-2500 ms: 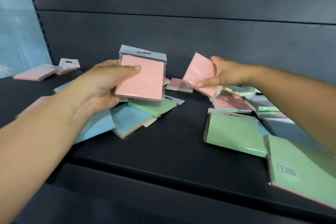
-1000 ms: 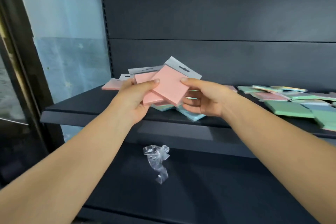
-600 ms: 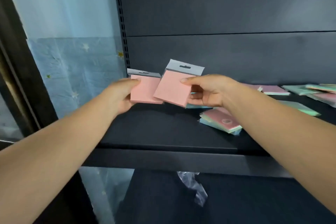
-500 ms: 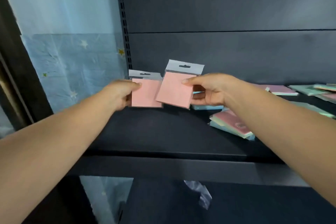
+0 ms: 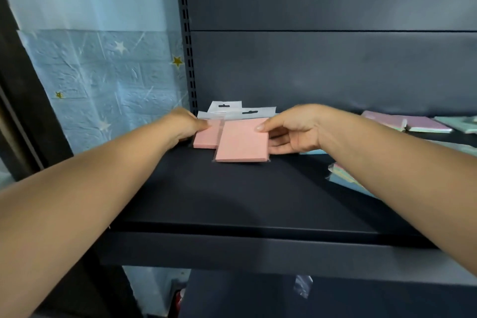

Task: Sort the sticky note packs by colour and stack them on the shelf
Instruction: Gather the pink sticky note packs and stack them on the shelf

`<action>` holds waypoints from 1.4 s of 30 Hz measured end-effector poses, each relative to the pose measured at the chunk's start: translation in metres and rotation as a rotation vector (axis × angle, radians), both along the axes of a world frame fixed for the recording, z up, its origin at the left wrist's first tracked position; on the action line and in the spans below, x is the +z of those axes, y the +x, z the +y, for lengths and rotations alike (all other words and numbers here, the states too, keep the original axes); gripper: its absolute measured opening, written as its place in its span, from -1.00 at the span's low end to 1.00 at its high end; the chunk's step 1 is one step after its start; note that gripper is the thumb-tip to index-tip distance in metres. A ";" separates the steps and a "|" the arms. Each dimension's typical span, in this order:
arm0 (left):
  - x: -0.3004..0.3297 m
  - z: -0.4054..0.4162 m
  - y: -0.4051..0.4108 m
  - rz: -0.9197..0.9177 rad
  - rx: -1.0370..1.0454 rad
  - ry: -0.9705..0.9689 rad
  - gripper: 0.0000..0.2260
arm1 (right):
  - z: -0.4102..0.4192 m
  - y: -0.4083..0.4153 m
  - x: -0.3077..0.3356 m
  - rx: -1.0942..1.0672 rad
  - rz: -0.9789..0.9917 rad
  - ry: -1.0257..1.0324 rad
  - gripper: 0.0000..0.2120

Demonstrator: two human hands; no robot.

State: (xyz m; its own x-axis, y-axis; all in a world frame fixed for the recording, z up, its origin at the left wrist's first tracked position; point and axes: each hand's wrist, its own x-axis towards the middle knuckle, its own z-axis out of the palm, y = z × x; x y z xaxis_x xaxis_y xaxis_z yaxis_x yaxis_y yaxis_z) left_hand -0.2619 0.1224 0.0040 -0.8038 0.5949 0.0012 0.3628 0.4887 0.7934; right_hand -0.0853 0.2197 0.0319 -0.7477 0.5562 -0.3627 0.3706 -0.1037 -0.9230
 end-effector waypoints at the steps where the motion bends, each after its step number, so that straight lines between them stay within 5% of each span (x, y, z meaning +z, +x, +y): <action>1: 0.000 -0.003 -0.002 -0.042 -0.001 0.027 -0.81 | -0.003 -0.003 -0.002 0.000 -0.004 0.000 -0.84; 8: 0.007 -0.051 0.008 -0.140 -0.027 0.206 -0.85 | -0.018 -0.032 -0.011 -0.018 -0.142 0.305 -0.81; 14: 0.016 -0.071 0.057 0.358 -0.156 0.131 -0.79 | -0.027 -0.033 -0.011 0.035 -0.278 0.593 -0.70; 21: 0.020 -0.059 0.143 0.784 -0.326 -0.023 -0.75 | -0.011 0.054 0.014 -0.060 -0.383 1.221 -0.69; 27: 0.019 -0.016 0.253 0.906 -0.552 0.010 -0.71 | 0.024 0.197 0.005 -0.232 -0.573 1.320 -0.70; 36: 0.000 0.074 0.432 0.829 -0.674 0.100 -0.76 | 0.073 0.426 -0.016 -0.433 -0.493 1.370 -0.74; 42: -0.009 0.123 0.504 0.789 -0.656 0.083 -0.74 | 0.102 0.510 -0.026 -0.456 -0.493 1.300 -0.68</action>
State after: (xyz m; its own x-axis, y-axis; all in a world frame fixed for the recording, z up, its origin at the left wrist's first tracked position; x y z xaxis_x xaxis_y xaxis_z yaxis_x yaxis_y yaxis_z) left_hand 0.2421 0.2452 -0.0049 -0.0737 0.8903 0.4494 0.9710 -0.0388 0.2360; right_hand 0.4249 0.3221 0.0054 -0.3723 0.8339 0.4075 0.8338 0.4933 -0.2477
